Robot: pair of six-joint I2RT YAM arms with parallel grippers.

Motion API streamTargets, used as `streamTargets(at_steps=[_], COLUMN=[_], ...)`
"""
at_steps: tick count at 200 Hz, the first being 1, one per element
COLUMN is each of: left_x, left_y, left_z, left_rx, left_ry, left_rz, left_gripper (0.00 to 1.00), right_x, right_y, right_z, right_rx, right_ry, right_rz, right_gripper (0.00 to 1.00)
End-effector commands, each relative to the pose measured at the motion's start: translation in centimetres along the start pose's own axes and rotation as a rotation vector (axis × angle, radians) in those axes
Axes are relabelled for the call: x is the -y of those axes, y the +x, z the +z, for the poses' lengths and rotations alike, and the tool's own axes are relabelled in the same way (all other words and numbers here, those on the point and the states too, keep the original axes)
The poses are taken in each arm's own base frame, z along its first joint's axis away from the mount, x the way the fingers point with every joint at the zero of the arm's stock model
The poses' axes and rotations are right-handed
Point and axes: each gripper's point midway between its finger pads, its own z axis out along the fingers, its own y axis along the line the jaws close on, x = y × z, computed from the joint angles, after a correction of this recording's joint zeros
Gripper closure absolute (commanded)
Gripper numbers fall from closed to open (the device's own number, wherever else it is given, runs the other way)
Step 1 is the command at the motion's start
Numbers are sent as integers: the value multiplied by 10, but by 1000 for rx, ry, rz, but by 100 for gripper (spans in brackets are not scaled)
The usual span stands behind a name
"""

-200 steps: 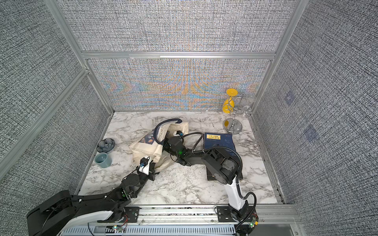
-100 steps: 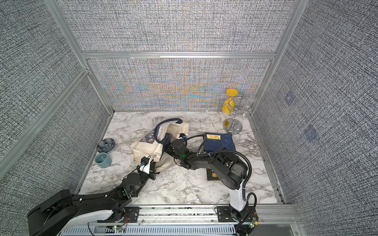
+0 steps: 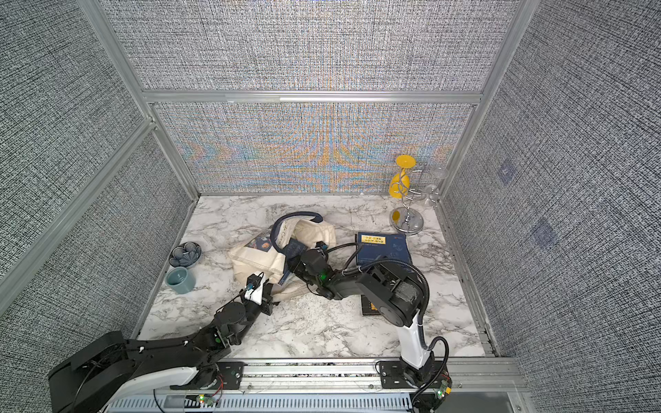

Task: Take out the books from the canvas bag
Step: Pick up the book from the canvas bag.

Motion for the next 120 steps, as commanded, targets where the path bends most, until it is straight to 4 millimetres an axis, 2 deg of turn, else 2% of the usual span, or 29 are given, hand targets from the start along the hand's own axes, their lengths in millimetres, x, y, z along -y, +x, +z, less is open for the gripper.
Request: streamTargets(at_steps=[1, 34, 36, 42, 63, 79, 109, 120], left_x=[5, 5, 6, 6, 7, 8, 9, 9], left_y=[-11, -11, -12, -12, -11, -12, -12, -13], left_z=[1, 1, 1, 1, 1, 2, 2, 2], left_rx=[38, 42, 42, 41, 39, 44, 46, 49], left_ry=[22, 26, 26, 28, 36, 38, 43, 42], left_rz=[-5, -6, -6, -8, -9, -8, -8, -9], left_gripper=[100, 100, 100, 100, 100, 100, 100, 100], right_x=[11, 2, -9, -18, -29, -30, -34, -36], right_y=[6, -1, -4, -7, -6, -5, -4, -4], right_z=[9, 20, 22, 24, 31, 33, 33, 30], right_rx=[-24, 19, 26, 30, 24, 22, 20, 21], right_ry=[13, -67, -92, -120, -166, -194, -222, -224], right_rz=[41, 6, 3, -13, -31, -20, -24, -31], right_gripper=[39, 43, 44, 46, 53, 62, 88, 93])
